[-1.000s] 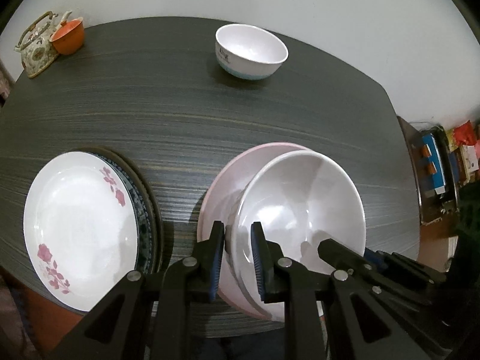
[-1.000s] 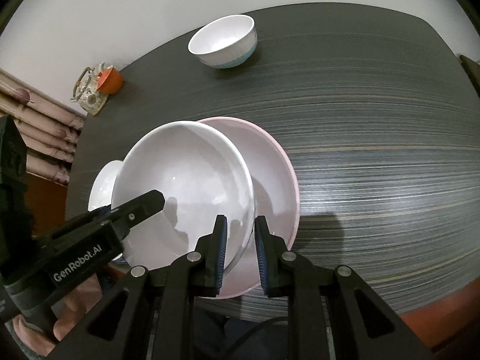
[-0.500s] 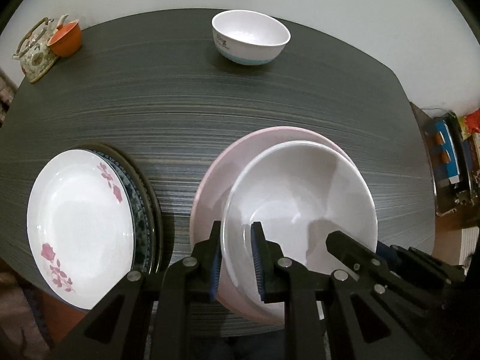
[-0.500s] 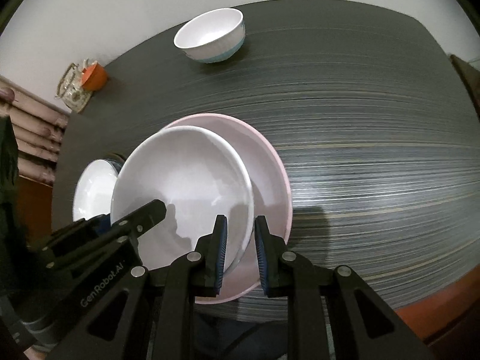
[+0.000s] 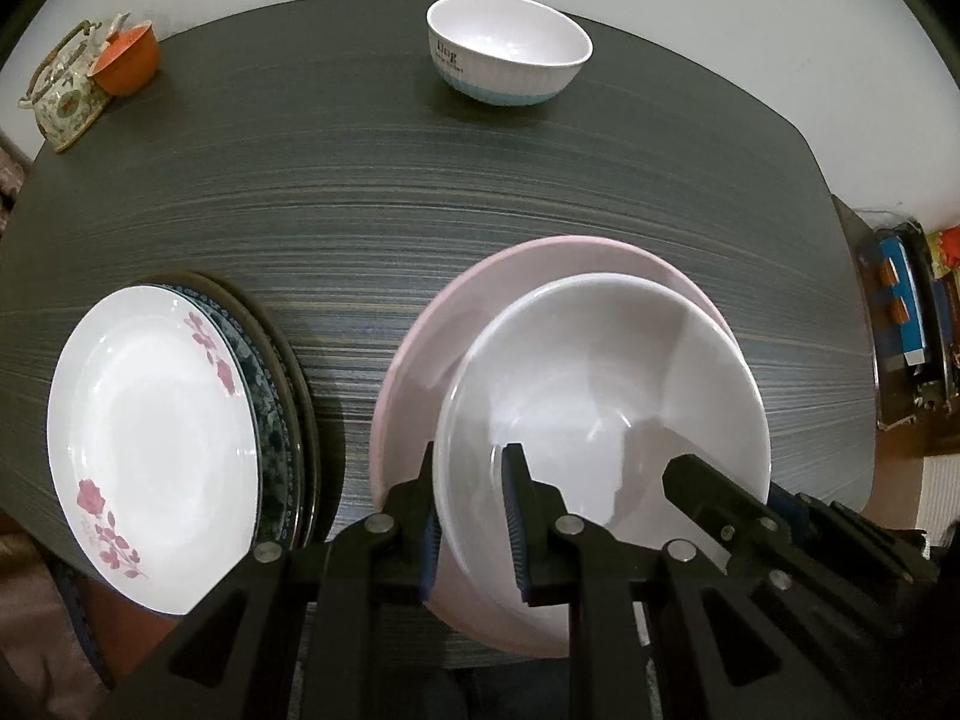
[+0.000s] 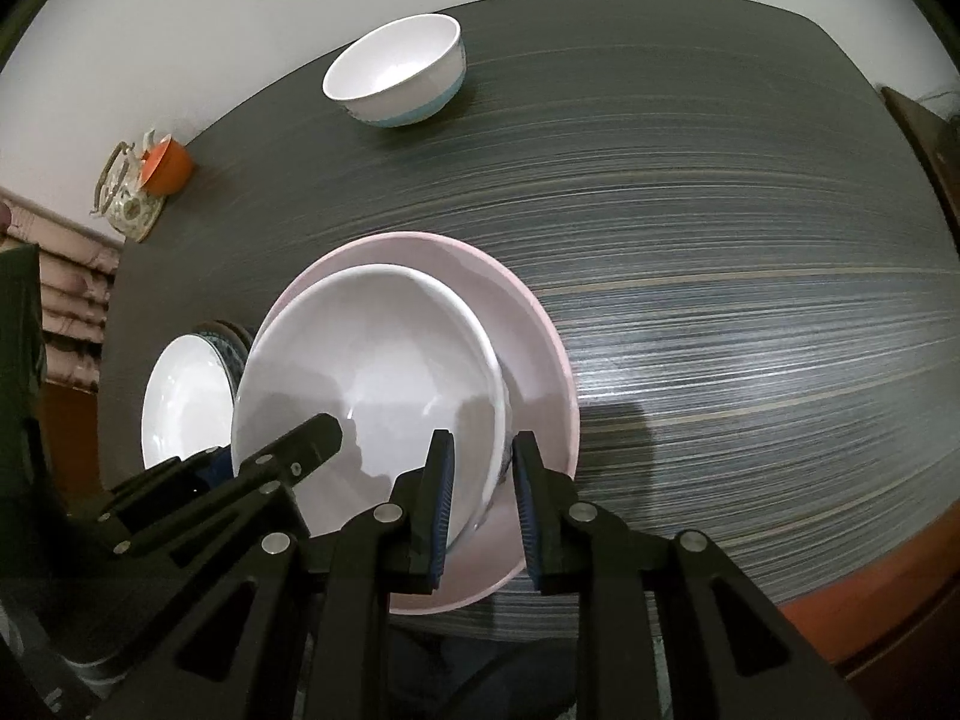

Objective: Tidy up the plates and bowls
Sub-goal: 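Lower the white bowl into the pink bowl and settle it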

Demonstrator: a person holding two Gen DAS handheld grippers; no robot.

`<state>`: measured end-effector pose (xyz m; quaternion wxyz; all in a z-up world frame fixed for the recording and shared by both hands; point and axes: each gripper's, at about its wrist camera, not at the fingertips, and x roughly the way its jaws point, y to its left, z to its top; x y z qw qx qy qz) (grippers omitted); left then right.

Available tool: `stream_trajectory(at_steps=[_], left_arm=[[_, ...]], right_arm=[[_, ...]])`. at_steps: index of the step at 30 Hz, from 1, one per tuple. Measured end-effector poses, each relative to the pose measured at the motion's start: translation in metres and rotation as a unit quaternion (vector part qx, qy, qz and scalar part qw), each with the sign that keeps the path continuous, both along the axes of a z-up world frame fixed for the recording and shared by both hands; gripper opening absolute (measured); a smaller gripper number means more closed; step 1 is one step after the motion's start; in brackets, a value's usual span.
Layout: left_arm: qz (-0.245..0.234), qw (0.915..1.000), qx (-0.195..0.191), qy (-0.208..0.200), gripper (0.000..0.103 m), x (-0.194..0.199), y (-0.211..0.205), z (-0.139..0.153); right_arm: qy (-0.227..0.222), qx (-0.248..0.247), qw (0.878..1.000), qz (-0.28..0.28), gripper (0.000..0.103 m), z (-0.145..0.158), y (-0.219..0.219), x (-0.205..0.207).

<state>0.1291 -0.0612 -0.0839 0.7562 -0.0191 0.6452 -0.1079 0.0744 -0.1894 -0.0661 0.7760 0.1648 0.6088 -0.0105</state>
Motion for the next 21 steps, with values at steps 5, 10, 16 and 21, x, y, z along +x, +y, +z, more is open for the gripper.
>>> stream_trajectory(at_steps=[5, 10, 16, 21], left_arm=[[0.002, 1.0000, -0.008, 0.005, 0.018, 0.0019, 0.0025, -0.0016], [0.001, 0.9999, -0.010, 0.012, 0.019, 0.0020, 0.0041, -0.0047], [0.000, 0.9997, -0.015, 0.017, 0.019, 0.0047, 0.0072, -0.0058], [0.000, 0.9997, -0.012, 0.019, 0.022, 0.0050, 0.0074, -0.0068]], right_arm=[[-0.002, 0.010, 1.000, -0.012, 0.024, -0.0003, -0.0034, -0.0031], [-0.003, 0.010, 1.000, -0.014, 0.025, 0.0007, -0.0053, -0.0040], [-0.004, 0.016, 1.000, -0.022, 0.026, 0.0017, -0.0067, -0.0045], [-0.005, 0.026, 0.999, -0.028, 0.031, 0.0028, -0.0101, -0.0071]])
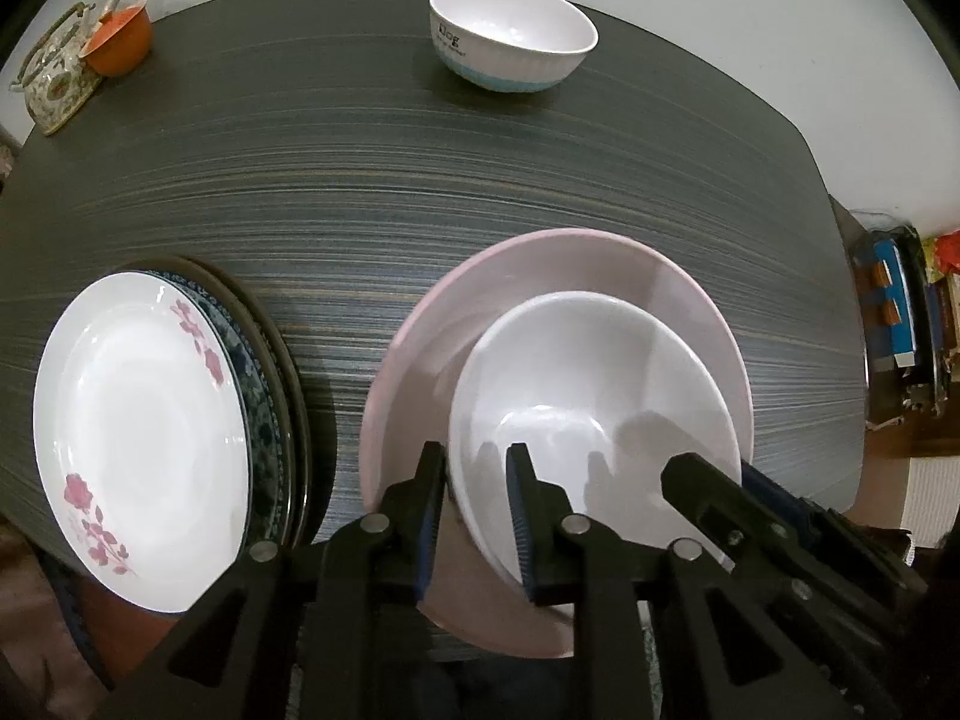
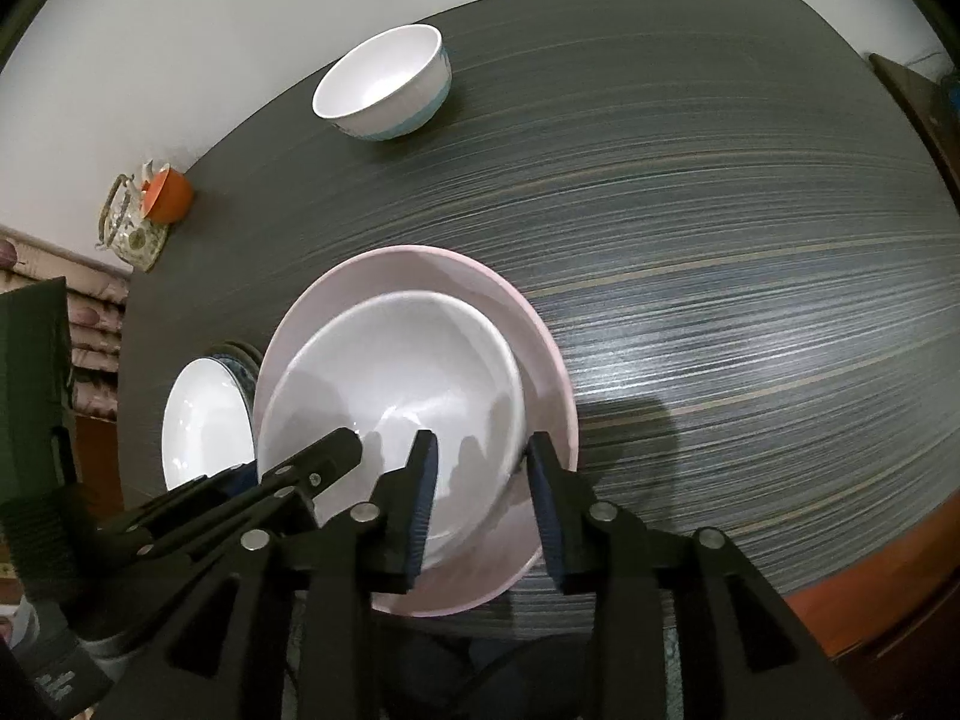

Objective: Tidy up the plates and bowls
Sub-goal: 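Lower the white bowl into the pink bowl and settle it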

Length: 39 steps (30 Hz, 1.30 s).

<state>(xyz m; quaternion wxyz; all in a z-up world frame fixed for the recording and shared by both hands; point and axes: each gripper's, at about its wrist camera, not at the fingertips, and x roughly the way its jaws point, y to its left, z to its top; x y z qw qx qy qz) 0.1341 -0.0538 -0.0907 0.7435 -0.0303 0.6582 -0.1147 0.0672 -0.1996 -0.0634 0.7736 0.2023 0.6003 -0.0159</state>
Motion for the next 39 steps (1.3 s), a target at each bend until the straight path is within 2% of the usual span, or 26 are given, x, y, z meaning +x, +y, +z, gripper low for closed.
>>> stream_trajectory(at_steps=[20, 27, 33, 39], left_arm=[[-0.010, 0.9998, 0.018, -0.002, 0.022, -0.003, -0.004, 0.005], [-0.011, 0.9997, 0.015, -0.018, 0.026, -0.006, -0.003, 0.016], [-0.009, 0.9988, 0.011, -0.047, 0.029, -0.012, 0.003, 0.033], [-0.004, 0.9949, 0.006, -0.101, 0.031, -0.016, 0.012, 0.052]], right_arm=[[-0.005, 0.017, 1.000, -0.010, 0.032, 0.001, -0.003, -0.006], [-0.012, 0.022, 1.000, -0.013, 0.033, 0.005, -0.005, -0.009], [-0.021, 0.019, 1.000, -0.013, 0.037, 0.012, -0.006, -0.011], [-0.027, 0.009, 1.000, -0.009, 0.039, 0.017, -0.002, -0.016]])
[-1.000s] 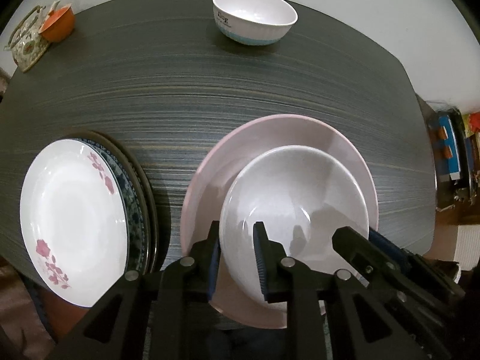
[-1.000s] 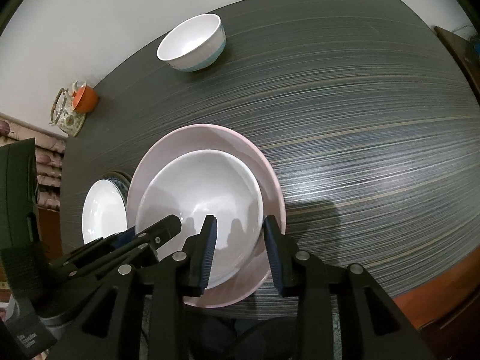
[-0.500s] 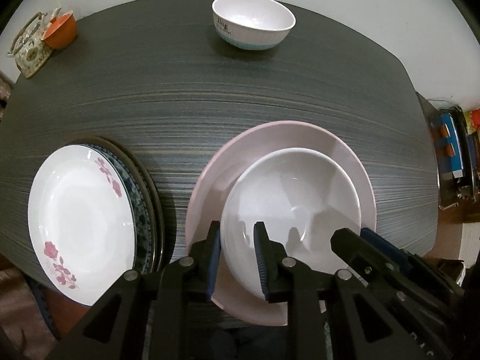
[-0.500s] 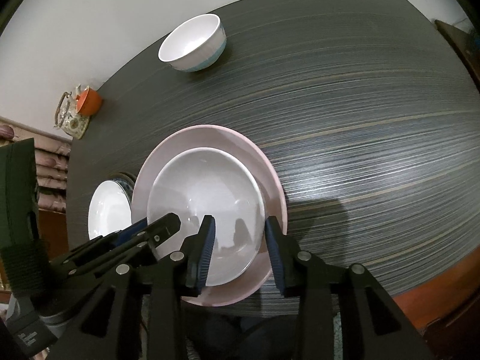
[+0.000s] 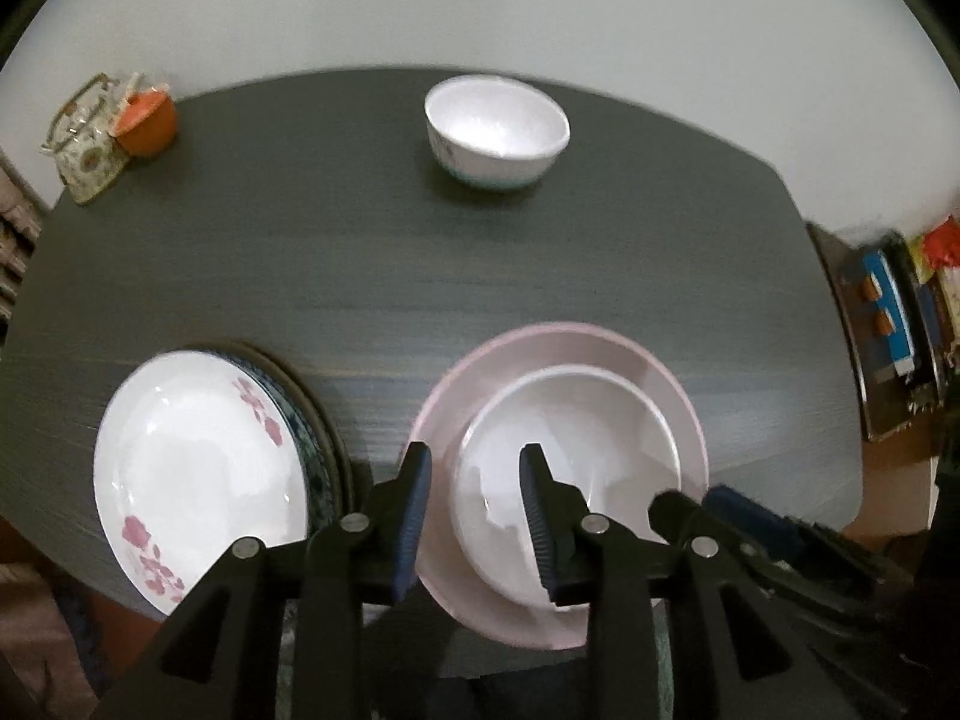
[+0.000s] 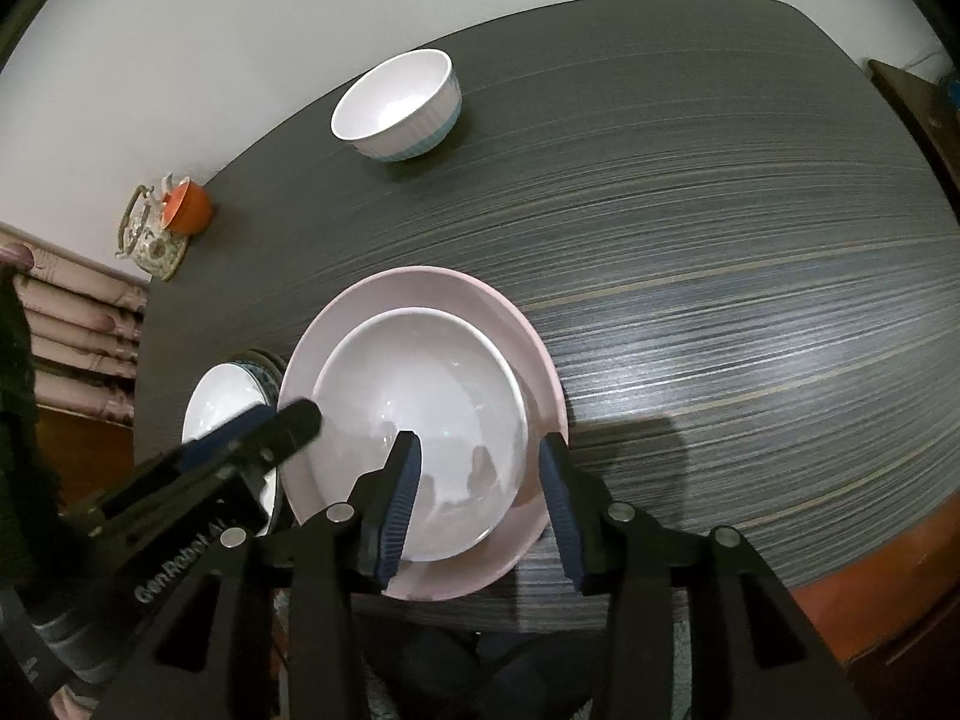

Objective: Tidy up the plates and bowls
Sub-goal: 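Lower the white bowl into the pink bowl and settle it, then open both tools and withdraw them from the nested bowls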

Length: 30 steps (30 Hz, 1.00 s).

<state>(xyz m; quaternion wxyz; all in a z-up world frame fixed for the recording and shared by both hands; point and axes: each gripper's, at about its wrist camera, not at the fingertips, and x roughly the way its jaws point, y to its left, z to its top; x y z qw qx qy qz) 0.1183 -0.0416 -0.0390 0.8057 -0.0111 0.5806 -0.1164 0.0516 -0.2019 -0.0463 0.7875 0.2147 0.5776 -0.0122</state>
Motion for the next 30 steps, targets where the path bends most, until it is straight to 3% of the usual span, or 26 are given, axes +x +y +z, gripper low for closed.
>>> stream_trajectory(at_steps=[7, 20, 30], left_arm=[[0.007, 0.9988, 0.024, -0.041, 0.031, 0.001, 0.011, 0.010], [0.016, 0.9983, 0.048, -0.030, 0.031, 0.023, 0.020, -0.002], [0.033, 0.9972, 0.065, -0.016, 0.031, 0.050, 0.027, -0.019]], right_arm=[[-0.013, -0.023, 1.000, 0.009, 0.041, 0.009, -0.004, 0.001], [-0.017, -0.042, 0.998, 0.045, 0.041, 0.014, -0.014, 0.027], [-0.022, -0.023, 0.999, 0.042, 0.041, 0.008, -0.035, 0.058]])
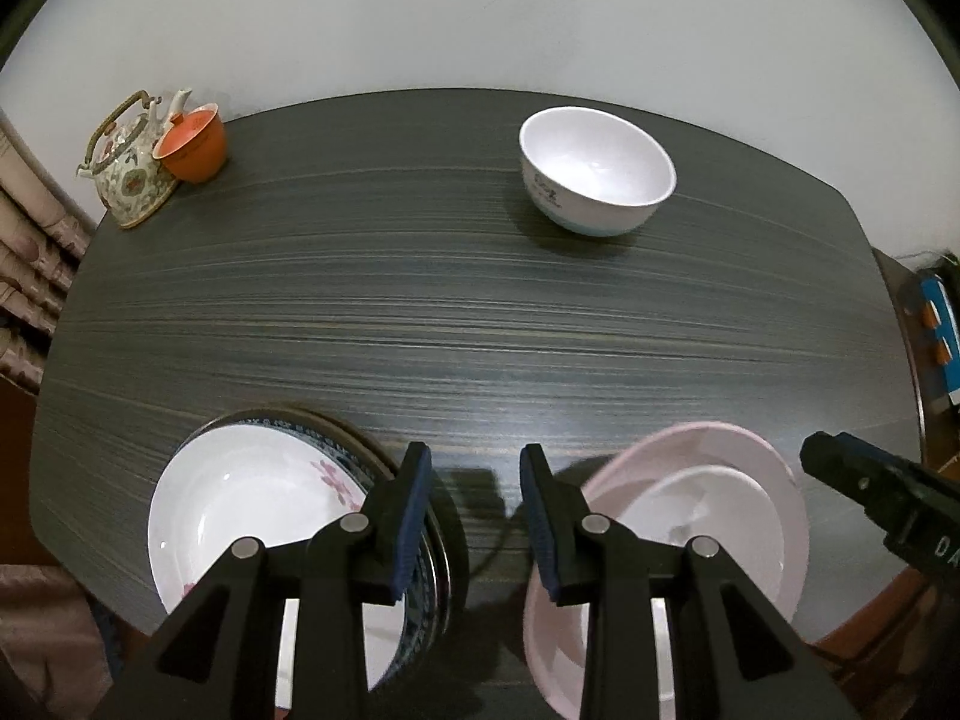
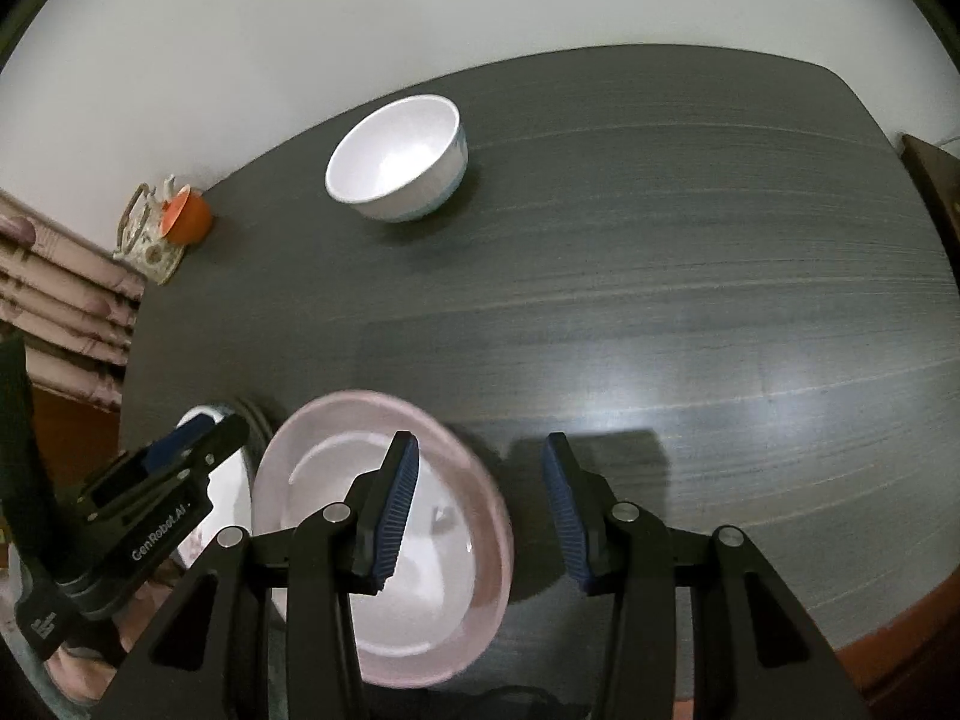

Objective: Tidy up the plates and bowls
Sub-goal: 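Open both tools and withdraw them from the nested bowls, then move both tools to the small white bowl with a blue band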

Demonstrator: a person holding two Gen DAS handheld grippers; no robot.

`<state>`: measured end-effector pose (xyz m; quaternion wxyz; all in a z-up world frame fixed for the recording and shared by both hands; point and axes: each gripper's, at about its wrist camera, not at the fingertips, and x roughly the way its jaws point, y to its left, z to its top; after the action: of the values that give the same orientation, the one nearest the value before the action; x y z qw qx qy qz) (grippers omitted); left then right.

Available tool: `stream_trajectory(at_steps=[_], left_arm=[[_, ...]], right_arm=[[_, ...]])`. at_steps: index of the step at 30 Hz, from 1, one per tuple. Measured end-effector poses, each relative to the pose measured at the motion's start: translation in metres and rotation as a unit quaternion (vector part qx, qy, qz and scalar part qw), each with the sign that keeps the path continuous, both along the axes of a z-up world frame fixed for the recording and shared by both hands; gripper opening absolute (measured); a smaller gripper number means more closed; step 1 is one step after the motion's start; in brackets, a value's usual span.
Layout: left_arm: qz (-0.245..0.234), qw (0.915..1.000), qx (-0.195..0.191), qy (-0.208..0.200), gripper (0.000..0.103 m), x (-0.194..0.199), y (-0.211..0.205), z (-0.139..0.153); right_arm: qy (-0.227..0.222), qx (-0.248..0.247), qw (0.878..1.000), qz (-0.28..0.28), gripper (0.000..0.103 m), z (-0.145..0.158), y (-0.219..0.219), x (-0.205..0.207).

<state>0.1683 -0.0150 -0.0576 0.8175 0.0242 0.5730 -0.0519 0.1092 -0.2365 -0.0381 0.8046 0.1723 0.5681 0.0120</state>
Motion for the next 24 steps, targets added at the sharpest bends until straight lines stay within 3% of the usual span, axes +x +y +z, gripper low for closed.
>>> stream_trajectory(at_steps=[7, 16, 24], left_arm=[[0.004, 1.0000, -0.007, -0.002, 0.031, 0.025, 0.006, -0.007], [0.021, 0.9995, -0.020, 0.010, 0.031, 0.081, 0.018, -0.016], [0.015, 0.9960, -0.082, 0.032, 0.031, 0.128, 0.013, -0.021]], right_arm=[[0.004, 0.009, 1.000, 0.007, 0.041, -0.012, -0.013, 0.023], [0.011, -0.014, 1.000, 0.022, 0.041, -0.018, -0.028, 0.061], [0.000, 0.003, 0.999, 0.032, 0.041, -0.017, -0.035, 0.106]])
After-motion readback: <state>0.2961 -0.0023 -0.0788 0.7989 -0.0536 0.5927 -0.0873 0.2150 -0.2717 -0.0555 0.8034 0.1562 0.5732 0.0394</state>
